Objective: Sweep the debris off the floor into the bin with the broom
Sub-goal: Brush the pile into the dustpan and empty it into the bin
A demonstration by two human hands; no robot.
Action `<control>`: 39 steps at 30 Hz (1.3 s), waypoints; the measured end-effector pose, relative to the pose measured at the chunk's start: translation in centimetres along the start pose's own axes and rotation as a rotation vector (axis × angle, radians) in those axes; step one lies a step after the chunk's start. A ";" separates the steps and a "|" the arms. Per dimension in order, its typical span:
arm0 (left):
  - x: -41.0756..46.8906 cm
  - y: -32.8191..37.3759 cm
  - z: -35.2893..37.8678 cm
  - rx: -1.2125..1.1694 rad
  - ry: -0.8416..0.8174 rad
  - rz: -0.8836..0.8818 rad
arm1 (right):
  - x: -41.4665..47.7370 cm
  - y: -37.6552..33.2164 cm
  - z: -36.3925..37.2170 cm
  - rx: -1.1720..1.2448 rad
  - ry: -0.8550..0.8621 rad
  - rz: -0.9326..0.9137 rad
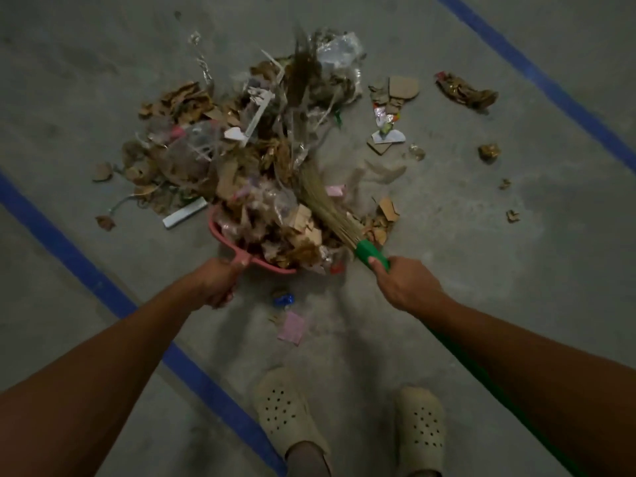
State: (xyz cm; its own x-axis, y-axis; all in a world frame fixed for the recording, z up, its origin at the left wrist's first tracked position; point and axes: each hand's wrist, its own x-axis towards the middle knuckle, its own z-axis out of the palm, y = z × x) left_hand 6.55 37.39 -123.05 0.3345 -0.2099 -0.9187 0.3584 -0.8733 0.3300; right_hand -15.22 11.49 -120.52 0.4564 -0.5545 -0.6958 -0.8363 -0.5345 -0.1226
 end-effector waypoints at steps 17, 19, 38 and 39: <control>-1.0 -3.0 0.7 0.006 0.122 -0.023 | -1.6 2.1 -1.1 0.311 -0.060 0.320; -0.6 -1.4 1.5 0.021 0.130 0.000 | -1.1 -0.5 -0.7 0.284 -0.095 0.226; -23.6 7.4 9.6 -0.227 0.222 0.163 | -18.6 1.9 -16.0 0.177 -0.091 0.034; -26.4 8.1 10.2 -0.262 0.225 0.165 | -20.7 2.4 -17.4 0.193 -0.095 0.033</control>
State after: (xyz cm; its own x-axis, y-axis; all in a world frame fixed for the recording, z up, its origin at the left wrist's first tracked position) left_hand -8.26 31.39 -98.31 0.5787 -0.2117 -0.7876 0.4848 -0.6873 0.5409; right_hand -21.37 10.63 -94.11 0.4051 -0.5023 -0.7639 -0.8970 -0.3802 -0.2256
